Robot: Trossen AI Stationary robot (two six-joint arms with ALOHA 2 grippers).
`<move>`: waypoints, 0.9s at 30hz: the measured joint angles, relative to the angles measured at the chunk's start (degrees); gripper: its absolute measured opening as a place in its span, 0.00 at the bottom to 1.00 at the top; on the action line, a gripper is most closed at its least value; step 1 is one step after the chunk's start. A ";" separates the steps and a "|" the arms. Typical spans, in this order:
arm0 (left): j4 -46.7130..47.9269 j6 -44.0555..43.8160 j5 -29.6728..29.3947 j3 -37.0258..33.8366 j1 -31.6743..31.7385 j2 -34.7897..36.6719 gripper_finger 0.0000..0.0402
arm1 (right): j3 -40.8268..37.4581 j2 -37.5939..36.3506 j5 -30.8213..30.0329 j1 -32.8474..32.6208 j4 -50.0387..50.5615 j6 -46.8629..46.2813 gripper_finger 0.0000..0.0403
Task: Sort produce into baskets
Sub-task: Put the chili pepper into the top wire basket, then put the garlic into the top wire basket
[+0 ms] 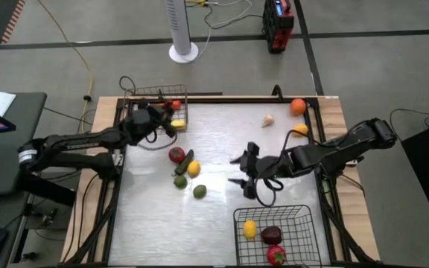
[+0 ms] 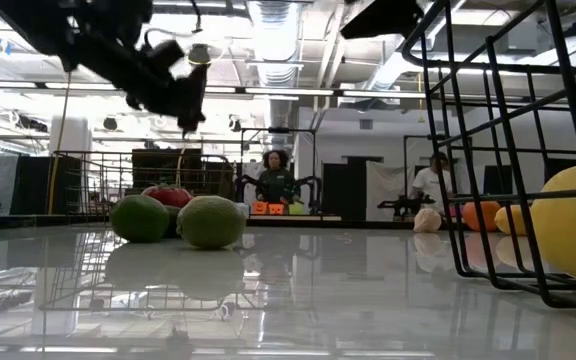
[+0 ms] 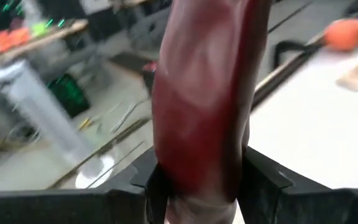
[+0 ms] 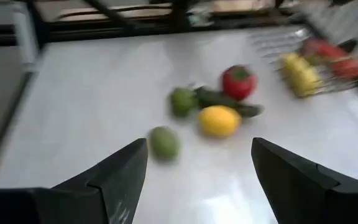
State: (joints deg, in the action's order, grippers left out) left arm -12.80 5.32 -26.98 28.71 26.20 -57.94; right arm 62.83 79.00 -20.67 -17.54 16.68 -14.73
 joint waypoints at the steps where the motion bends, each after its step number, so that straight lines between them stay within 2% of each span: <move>1: -0.04 -0.82 0.07 0.00 1.77 -1.06 0.34 | 0.00 0.00 0.72 -0.77 0.20 -1.43 0.79; 7: 0.28 -5.64 0.20 0.00 7.77 -7.12 0.36 | 0.00 -0.01 4.05 -4.89 4.87 -5.59 0.79; 13: -0.26 -5.31 0.18 0.00 8.15 -9.24 0.49 | 0.00 0.00 4.28 -9.04 14.19 -10.66 0.79; 20: 0.31 -5.16 -0.50 0.00 8.15 -9.15 0.65 | 0.00 0.69 5.91 -13.94 18.87 -17.17 0.79; 27: 0.26 -5.89 1.09 0.00 7.81 -9.13 0.70 | 0.00 5.87 6.22 -16.45 22.71 -20.53 0.79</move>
State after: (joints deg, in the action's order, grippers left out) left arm -12.54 -0.57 -25.89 28.71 34.01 -67.07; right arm 62.83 84.87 -14.45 -33.98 39.39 -35.26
